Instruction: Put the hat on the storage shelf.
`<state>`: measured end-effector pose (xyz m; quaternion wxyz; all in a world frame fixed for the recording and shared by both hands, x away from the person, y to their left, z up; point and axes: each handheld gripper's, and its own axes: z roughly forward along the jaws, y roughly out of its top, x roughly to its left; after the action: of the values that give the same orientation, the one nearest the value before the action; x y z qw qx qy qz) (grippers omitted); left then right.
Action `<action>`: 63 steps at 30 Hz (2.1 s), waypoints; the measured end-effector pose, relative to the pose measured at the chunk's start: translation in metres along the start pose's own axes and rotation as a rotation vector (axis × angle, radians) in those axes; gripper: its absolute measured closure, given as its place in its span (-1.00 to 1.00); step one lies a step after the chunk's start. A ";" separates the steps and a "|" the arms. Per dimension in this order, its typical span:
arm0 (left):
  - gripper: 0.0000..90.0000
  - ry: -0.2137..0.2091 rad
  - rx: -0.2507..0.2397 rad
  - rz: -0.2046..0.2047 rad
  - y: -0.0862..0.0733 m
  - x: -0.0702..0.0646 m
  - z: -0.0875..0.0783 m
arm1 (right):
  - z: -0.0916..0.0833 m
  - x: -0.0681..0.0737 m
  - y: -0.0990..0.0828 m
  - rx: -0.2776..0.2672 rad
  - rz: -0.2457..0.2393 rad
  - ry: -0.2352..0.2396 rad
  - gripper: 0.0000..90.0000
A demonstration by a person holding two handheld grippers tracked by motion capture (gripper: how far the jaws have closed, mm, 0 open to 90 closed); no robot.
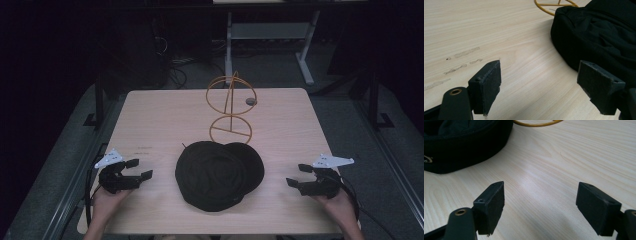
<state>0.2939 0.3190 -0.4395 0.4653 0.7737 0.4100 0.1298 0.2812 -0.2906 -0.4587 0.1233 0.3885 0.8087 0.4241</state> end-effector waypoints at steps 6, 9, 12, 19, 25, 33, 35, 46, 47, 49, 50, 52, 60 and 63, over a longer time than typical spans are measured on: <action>-0.58 0.001 0.011 0.011 0.000 -0.002 0.004 | -0.002 0.002 0.001 -0.010 -0.003 0.010 -0.51; -0.58 0.001 0.016 0.022 0.000 -0.002 0.003 | -0.003 0.004 0.003 -0.018 -0.008 0.011 -0.51; -0.58 -0.001 0.009 0.014 0.000 -0.001 0.003 | -0.004 0.008 0.007 -0.027 -0.018 0.012 -0.51; -0.58 0.001 0.004 0.012 -0.001 0.000 0.001 | -0.003 0.018 0.017 -0.036 -0.034 0.047 -0.54; -0.58 0.020 0.005 0.021 -0.001 0.000 0.002 | -0.005 0.025 0.029 -0.053 -0.063 0.050 -0.53; -0.58 0.027 0.015 0.035 -0.001 -0.001 0.004 | -0.003 0.033 0.048 -0.051 -0.088 0.078 -0.54; -0.58 0.027 0.013 0.035 -0.001 -0.001 0.004 | -0.003 0.035 0.051 -0.050 -0.093 0.084 -0.54; -0.58 0.025 0.024 0.041 -0.002 -0.001 0.006 | 0.004 0.056 0.080 -0.022 -0.158 0.141 -0.57; -0.58 0.025 0.024 0.041 -0.002 -0.001 0.006 | 0.004 0.056 0.080 -0.022 -0.158 0.141 -0.57; -0.58 0.028 0.028 0.044 -0.002 -0.002 0.006 | 0.007 0.059 0.086 -0.017 -0.170 0.154 -0.58; -0.58 0.028 0.029 0.044 -0.002 -0.002 0.006 | 0.008 0.060 0.087 -0.015 -0.174 0.160 -0.58; -0.59 0.029 0.029 0.043 -0.002 -0.002 0.006 | 0.010 0.063 0.090 -0.012 -0.180 0.166 -0.58; -0.59 0.032 0.024 0.042 -0.002 -0.001 0.005 | 0.024 0.082 0.103 0.011 -0.223 0.210 -0.58; -0.59 0.032 0.024 0.041 -0.002 -0.001 0.005 | 0.031 0.092 0.105 0.022 -0.240 0.230 -0.58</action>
<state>0.2957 0.3155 -0.4435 0.4467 0.7852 0.4029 0.1468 0.2910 -0.1691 -0.3833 0.0753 0.2395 0.8626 0.4391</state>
